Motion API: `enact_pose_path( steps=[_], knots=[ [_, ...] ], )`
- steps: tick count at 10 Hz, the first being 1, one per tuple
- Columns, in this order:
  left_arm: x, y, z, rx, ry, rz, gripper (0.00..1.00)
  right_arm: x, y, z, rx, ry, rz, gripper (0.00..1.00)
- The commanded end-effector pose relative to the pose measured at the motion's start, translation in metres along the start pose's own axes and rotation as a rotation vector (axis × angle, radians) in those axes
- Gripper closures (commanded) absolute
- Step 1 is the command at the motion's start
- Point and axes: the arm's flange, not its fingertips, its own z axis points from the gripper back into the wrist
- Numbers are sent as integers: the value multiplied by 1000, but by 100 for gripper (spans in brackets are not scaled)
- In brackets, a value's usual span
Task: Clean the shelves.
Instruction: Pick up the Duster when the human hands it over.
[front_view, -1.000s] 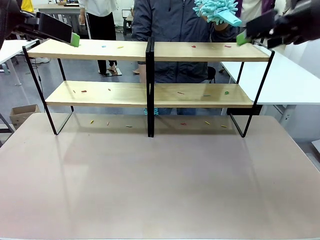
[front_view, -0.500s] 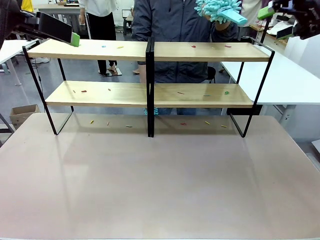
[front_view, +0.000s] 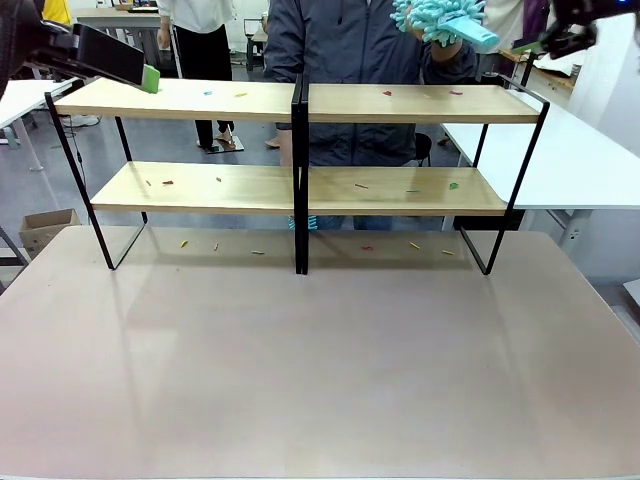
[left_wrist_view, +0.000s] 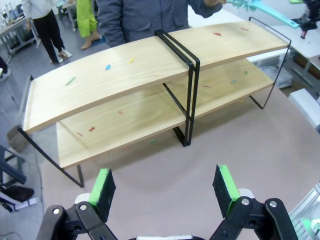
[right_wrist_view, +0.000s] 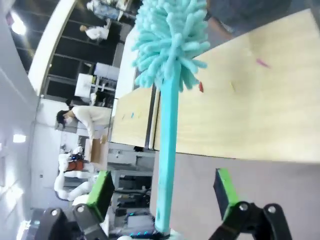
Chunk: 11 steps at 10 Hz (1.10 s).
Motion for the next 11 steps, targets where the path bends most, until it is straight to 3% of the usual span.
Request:
enact_pose_path(
  steps=[1,6,7,8,9,10,11],
  knots=[
    [0,0,-1,0,-9,0,0,24,-7,-24,21,56,-30,0],
    [0,0,-1,0,-9,0,0,24,-16,-26,47,67,-54,0],
    [0,0,-1,0,-9,0,0,24,-15,-27,43,76,-46,60],
    [0,0,-1,0,-9,0,0,24,-15,-28,52,84,-52,60],
    [0,0,-1,0,-9,0,0,24,-17,-29,59,87,-58,100],
    [0,0,-1,0,-9,0,0,24,-19,-30,51,93,-62,64],
    [0,0,-1,0,-9,0,0,24,-20,-30,55,93,-66,100]
  ],
)
